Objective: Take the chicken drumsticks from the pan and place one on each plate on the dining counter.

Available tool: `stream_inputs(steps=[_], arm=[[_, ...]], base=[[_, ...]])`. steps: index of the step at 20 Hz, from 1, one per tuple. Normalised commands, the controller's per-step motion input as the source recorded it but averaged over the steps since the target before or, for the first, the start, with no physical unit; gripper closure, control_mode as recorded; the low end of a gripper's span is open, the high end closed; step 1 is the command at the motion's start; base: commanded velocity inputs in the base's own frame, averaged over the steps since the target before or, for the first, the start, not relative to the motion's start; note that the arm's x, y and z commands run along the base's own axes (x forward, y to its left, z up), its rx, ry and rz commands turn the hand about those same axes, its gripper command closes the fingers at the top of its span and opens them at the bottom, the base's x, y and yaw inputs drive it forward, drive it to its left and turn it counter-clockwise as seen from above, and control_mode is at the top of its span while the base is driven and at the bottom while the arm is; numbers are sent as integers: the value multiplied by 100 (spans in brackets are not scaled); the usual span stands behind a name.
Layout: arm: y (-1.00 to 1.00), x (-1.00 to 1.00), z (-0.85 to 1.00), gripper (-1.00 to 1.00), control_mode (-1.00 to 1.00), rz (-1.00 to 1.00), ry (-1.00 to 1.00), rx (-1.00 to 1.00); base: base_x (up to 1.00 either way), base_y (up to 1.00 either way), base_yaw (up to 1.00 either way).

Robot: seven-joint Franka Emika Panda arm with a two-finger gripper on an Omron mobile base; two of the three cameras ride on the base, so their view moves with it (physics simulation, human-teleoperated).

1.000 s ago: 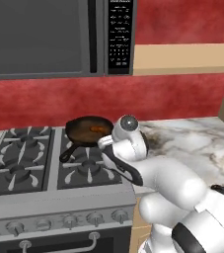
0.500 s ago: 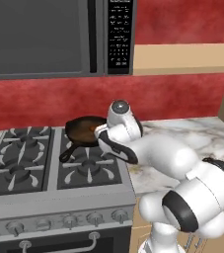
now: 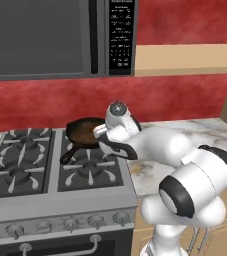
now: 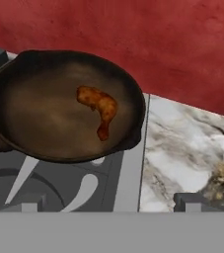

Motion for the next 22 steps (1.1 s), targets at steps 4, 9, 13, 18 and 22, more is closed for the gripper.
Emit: stream_inputs(steps=[4, 9, 13, 18, 22], arm=[[0, 25, -6, -100, -100, 0, -4, 0], [-1, 24, -2, -100, -100, 0, 3, 0], [3, 21, 1, -100, -100, 0, 21, 0], [5, 15, -7, -100, -100, 0, 25, 0], [0, 16, -7, -100, -100, 0, 5, 0]], base=[[0, 0, 0], [0, 0, 0], [0, 0, 0], [0, 0, 0], [0, 0, 0]])
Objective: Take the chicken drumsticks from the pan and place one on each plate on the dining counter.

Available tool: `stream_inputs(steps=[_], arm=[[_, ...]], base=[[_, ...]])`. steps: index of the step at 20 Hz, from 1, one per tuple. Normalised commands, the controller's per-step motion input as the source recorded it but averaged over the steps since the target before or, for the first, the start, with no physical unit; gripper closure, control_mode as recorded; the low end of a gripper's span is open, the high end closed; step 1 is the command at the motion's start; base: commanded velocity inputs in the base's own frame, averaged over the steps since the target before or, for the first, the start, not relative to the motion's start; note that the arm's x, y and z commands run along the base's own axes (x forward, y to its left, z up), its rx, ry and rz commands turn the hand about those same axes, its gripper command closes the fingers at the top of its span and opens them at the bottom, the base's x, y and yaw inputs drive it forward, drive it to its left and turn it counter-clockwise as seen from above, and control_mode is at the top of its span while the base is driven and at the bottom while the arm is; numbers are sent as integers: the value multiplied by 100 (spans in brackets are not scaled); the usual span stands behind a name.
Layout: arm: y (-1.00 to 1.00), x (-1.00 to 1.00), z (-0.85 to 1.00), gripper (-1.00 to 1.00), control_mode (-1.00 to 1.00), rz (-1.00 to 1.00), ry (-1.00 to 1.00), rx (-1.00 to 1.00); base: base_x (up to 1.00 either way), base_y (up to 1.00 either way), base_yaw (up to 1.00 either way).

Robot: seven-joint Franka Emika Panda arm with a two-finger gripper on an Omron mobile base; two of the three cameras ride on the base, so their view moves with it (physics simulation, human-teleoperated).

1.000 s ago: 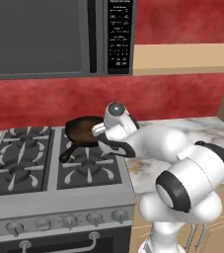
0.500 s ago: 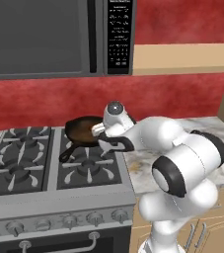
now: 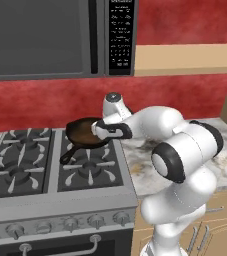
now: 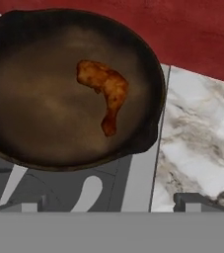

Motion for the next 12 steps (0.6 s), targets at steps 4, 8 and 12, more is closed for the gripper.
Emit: stream_inputs(steps=[4, 8, 12], arm=[[0, 13, -12, -100, -100, 0, 0, 0], [7, 19, -18, -100, -100, 0, 0, 0], [6, 32, -12, -100, -100, 0, 0, 0]], base=[[0, 0, 0], [0, 0, 0], [0, 0, 0]])
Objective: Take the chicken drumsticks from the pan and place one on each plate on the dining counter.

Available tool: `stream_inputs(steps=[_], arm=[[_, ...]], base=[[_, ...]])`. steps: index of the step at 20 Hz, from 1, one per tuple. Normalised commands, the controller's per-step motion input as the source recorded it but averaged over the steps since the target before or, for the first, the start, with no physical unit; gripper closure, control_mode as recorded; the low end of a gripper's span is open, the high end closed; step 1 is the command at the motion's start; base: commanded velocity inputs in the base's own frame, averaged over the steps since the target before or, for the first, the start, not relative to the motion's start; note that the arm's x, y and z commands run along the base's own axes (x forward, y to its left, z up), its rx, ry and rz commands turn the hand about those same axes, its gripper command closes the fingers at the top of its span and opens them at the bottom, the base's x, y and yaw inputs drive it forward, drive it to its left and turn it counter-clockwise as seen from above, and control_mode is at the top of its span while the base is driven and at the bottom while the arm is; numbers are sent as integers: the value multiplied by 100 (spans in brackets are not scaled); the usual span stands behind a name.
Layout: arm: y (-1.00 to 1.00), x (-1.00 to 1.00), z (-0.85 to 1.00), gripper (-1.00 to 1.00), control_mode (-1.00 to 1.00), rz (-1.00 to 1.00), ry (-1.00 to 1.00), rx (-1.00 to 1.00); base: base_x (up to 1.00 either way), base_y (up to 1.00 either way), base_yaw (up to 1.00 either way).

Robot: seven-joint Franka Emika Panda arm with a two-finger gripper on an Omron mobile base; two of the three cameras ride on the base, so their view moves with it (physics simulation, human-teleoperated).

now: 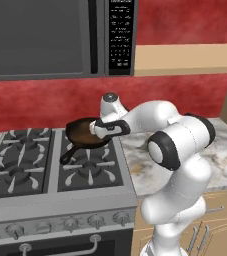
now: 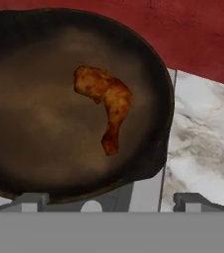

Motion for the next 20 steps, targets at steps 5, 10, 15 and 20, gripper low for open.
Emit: stream_inputs(steps=[5, 10, 15, 20], arm=[[0, 36, -5, -100, -100, 0, 0, 0], [0, 21, -16, -100, -100, 0, 0, 0], [4, 18, -24, -100, -100, 0, 1, 0], [1, 15, -25, -100, -100, 0, 0, 0]], base=[[0, 0, 0], [0, 0, 0], [0, 0, 0], [0, 0, 0]])
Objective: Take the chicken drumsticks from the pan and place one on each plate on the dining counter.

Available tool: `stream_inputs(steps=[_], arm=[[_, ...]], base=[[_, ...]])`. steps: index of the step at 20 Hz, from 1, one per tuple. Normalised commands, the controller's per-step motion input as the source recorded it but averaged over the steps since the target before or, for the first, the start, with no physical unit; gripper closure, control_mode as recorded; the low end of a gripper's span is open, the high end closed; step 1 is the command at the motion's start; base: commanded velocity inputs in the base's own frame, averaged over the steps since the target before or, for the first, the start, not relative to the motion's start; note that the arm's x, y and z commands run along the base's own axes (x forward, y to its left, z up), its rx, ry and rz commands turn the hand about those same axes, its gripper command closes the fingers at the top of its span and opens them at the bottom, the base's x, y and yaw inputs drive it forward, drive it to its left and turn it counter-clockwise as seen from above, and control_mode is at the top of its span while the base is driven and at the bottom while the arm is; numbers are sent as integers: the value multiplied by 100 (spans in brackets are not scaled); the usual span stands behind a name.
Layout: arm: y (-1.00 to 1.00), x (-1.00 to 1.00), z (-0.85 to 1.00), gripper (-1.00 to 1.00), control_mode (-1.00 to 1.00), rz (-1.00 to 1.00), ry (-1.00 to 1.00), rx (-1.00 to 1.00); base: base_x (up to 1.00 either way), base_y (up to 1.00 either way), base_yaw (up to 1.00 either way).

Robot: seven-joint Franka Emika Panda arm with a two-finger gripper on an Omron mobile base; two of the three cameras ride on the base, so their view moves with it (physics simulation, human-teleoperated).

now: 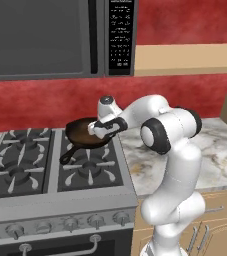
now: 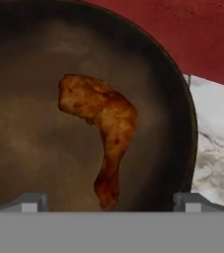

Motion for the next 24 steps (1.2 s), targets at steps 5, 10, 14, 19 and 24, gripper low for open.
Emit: stream_inputs(steps=[5, 10, 14, 19, 24], arm=[[1, 19, -28, -100, -100, 0, 3, 0], [0, 21, -19, -100, -100, 0, 2, 0], [3, 21, -14, -100, -100, 0, 0, 0], [5, 21, -11, -100, -100, 0, 0, 0], [13, 15, -18, -100, -100, 0, 4, 0]], base=[[0, 0, 0], [0, 0, 0], [0, 0, 0], [0, 0, 0], [0, 0, 0]])
